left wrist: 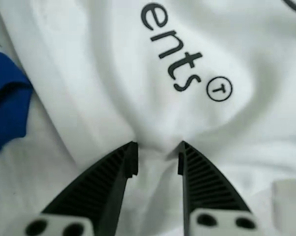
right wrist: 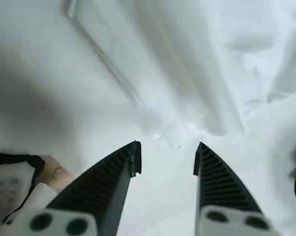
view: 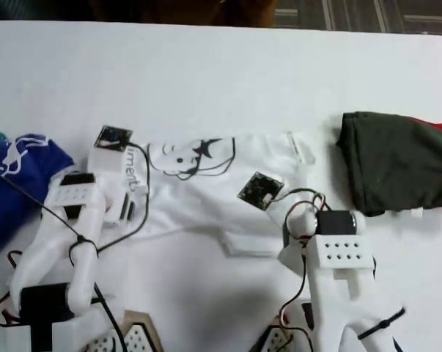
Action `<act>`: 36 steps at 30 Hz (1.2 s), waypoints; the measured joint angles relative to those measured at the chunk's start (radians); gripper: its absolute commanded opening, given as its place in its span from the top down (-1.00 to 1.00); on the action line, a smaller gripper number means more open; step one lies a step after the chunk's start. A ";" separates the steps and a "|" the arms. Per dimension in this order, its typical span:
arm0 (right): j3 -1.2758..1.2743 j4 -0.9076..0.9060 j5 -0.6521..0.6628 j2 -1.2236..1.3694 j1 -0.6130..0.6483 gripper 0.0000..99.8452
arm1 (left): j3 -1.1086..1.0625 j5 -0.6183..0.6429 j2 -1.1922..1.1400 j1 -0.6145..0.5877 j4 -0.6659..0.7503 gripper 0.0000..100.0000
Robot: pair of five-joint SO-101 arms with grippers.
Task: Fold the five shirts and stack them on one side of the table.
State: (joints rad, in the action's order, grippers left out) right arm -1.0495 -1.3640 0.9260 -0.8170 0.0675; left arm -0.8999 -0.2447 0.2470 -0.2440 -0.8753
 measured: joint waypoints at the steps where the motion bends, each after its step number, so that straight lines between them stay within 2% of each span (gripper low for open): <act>1: -0.009 0.021 0.018 0.000 0.000 0.63 | 0.000 0.000 0.000 0.000 0.000 0.68; 10: -0.132 0.196 0.152 0.000 0.002 0.63 | -0.006 0.000 0.000 0.000 0.018 0.68; 21: -0.272 0.367 0.189 0.003 0.002 0.64 | -0.006 0.000 0.000 0.000 0.018 0.68; 23: -0.285 0.407 0.189 0.031 0.002 0.69 | -0.006 0.000 0.000 0.000 0.018 0.68; 27: -0.261 0.457 0.189 0.126 -0.002 0.97 | -0.006 0.000 0.000 0.000 0.018 0.68; 30: -0.204 0.477 0.189 0.213 -0.003 0.92 | -0.006 0.000 0.000 0.000 0.018 0.68; 36: -0.112 0.463 0.189 0.327 -0.003 0.96 | -0.006 0.000 0.000 0.000 0.018 0.68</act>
State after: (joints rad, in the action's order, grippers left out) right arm -1.1615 -0.9007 1.1147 -0.4902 0.0644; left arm -0.9060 -0.2447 0.2470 -0.2440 -0.8569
